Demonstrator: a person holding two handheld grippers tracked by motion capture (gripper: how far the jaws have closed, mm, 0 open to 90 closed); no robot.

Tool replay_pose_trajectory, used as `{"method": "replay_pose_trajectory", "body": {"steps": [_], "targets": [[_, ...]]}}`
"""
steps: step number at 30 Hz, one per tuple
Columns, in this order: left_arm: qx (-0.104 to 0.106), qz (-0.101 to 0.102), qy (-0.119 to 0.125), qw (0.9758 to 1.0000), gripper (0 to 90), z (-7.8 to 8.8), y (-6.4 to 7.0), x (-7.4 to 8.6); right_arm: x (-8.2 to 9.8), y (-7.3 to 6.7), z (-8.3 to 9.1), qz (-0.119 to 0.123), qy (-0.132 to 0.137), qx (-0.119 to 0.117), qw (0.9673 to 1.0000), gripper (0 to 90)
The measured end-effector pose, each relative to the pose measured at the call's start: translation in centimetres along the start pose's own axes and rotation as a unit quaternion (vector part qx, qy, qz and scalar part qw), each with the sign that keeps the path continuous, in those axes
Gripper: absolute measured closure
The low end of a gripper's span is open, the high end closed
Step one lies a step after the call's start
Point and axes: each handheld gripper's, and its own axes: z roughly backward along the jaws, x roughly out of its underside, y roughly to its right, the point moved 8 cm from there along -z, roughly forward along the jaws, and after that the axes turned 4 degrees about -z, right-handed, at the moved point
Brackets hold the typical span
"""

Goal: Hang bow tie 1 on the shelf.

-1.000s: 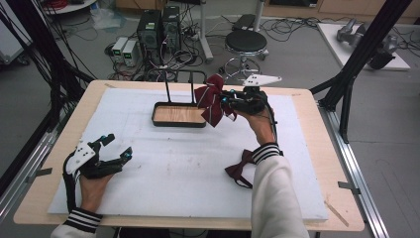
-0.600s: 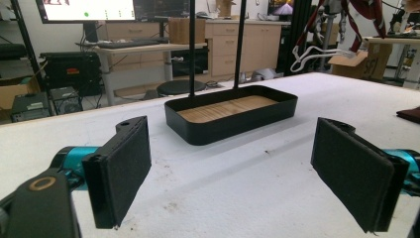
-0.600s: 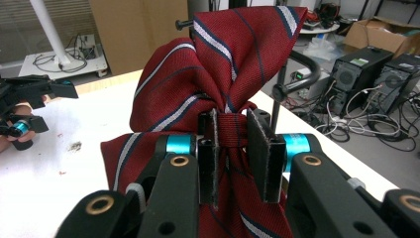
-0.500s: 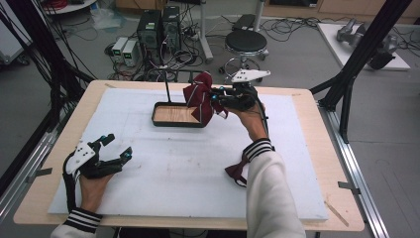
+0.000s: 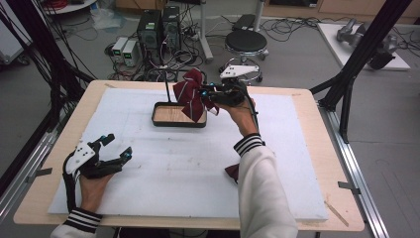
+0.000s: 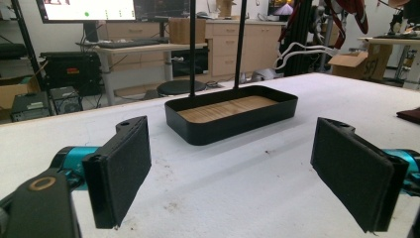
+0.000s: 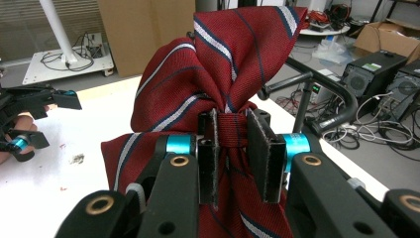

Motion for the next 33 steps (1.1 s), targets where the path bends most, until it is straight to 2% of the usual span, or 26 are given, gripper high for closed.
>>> {"method": "replay_pose_trajectory", "body": {"steps": [8, 17, 20, 24, 28, 33], "targets": [[0.0, 0.001, 0.0, 1.0, 16.0, 0.0, 0.0, 0.0, -0.4, 0.0, -0.8, 0.007, 0.001, 0.004, 1.0, 75.8], [0.0, 0.001, 0.002, 1.0, 16.0, 0.0, 0.0, 0.0, -0.8, 0.4, -1.1, 0.005, 0.004, 0.014, 0.9999, 75.8], [0.0, 0.001, 0.001, 1.0, 16.0, 0.0, 0.0, 0.0, -1.3, 0.8, -1.0, 0.006, 0.008, 0.025, 0.9996, 75.8], [0.0, 0.001, 0.001, 1.0, 16.0, 0.0, 0.0, 0.0, -1.8, 1.0, -1.1, 0.001, 0.011, 0.024, 0.9997, 75.8], [0.0, 0.002, 0.001, 1.0, 16.1, 0.0, 0.0, 0.0, -2.7, 1.1, -1.2, 0.01, 0.016, 0.03, 0.9994, 75.8], [0.0, 0.002, 0.001, 1.0, 16.1, 0.0, 0.0, 0.0, -2.9, 1.7, -1.3, 0.007, 0.018, 0.04, 0.999, 75.8]]}}
